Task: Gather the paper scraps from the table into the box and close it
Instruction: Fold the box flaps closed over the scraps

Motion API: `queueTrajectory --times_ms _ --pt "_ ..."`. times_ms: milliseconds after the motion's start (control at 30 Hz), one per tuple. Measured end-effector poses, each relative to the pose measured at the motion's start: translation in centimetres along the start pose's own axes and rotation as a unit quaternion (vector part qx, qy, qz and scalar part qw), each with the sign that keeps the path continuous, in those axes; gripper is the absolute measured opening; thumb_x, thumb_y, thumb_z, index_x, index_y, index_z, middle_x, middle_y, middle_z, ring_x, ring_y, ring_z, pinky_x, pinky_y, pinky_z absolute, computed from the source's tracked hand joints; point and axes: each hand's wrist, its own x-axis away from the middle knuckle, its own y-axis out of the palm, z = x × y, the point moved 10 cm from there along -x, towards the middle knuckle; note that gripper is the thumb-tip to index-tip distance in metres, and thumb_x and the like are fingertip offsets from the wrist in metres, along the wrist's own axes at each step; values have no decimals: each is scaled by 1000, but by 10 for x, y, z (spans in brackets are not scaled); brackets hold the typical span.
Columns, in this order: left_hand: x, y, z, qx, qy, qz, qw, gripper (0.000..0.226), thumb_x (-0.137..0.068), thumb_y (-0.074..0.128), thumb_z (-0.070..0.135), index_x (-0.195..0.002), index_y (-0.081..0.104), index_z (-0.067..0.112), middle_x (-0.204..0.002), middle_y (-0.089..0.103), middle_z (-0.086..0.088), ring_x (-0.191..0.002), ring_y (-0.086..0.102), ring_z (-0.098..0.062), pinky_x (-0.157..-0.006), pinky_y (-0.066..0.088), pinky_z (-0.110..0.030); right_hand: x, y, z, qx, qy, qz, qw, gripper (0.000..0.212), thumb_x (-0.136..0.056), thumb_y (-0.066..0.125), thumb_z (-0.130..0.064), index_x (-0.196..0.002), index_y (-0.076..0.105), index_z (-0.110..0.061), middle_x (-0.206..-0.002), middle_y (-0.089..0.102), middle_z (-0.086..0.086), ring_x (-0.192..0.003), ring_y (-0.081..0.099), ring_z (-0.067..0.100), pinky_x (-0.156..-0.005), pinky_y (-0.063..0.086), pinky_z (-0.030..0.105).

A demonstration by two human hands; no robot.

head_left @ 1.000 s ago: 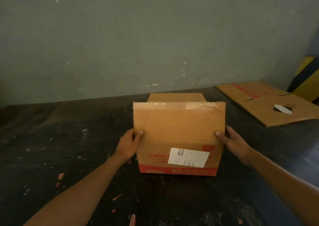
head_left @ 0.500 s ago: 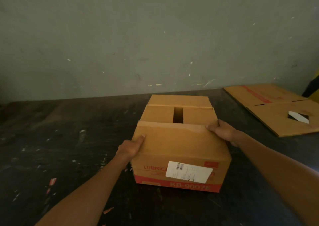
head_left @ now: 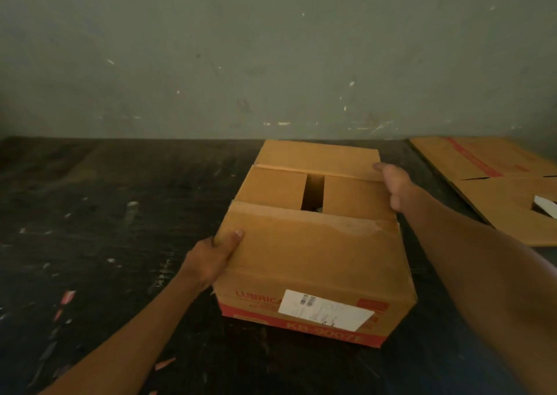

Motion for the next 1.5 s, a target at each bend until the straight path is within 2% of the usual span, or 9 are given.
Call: queueTrajectory --times_ms 67,133,200,333,433,533,600,833,1500 --pt "1 2 1 -1 3 -4 1000 97 -64 48 87 -130 57 16 -116 67 -8 -104 65 -30 -97 50 -50 11 -1 -2 -90 13 -1 996 78 -67 70 -64 -129 54 -19 -125 60 8 -105 56 27 -94 43 44" --pt "2 2 2 1 5 -5 1000 87 -74 50 81 -132 54 16 -118 66 -8 -105 64 -30 -98 49 -51 33 -1 -11 -135 -13 -11 991 60 -89 45 -64 -126 54 -18 -109 61 4 -87 55 20 -77 45 40" --pt "3 3 3 4 6 -11 1000 89 -73 50 82 -133 53 17 -119 66 -8 -106 64 -30 -98 49 -52 40 -6 -12 -146 -33 -16 989 72 -89 29 -71 -135 51 -20 -119 57 2 -92 55 17 -72 46 39" --pt "6 1 7 -4 9 -11 1000 82 -81 49 74 -138 48 14 -126 61 -10 -111 60 -31 -98 48 -51 69 -11 2 -146 -51 -50 987 51 -88 45 -64 -98 74 -24 -124 62 5 -119 51 26 -101 40 51" --pt "7 3 14 2 -6 -45 999 80 -85 53 66 -145 36 15 -134 56 -11 -116 57 -32 -99 47 -53 96 -6 20 -28 -84 -96 991 24 -92 56 -40 -114 66 -36 -147 41 -2 -131 40 27 -109 31 53" --pt "7 2 25 10 -21 -108 994 95 -88 61 53 -155 -1 27 -152 38 -11 -129 48 -35 -105 40 -55 103 -2 47 164 -125 -79 975 32 -100 42 -37 -128 51 -50 -162 7 -7 -146 13 29 -115 14 54" --pt "7 -2 45 -13 26 -133 991 105 -88 66 42 -151 -17 38 -159 24 -9 -136 40 -34 -108 34 -53 109 2 55 192 -120 -72 971 37 -101 34 -40 -137 41 -50 -161 8 2 -144 18 32 -115 19 52" --pt "7 9 75 -51 100 -94 989 65 -95 55 43 -149 19 49 -159 26 -4 -137 38 -26 -114 31 -43 111 8 55 243 -117 -86 959 45 -97 35 -52 -142 30 -52 -156 25 11 -134 36 37 -111 30 57" --pt "45 -147 -56 -116 47 59 990 60 -97 40 55 -151 14 48 -159 26 -12 -140 33 -38 -114 24 -52 193 180 50 310 -180 -164 919 48 -98 34 -52 -145 26 -47 -156 24 12 -139 30 35 -112 27 52"
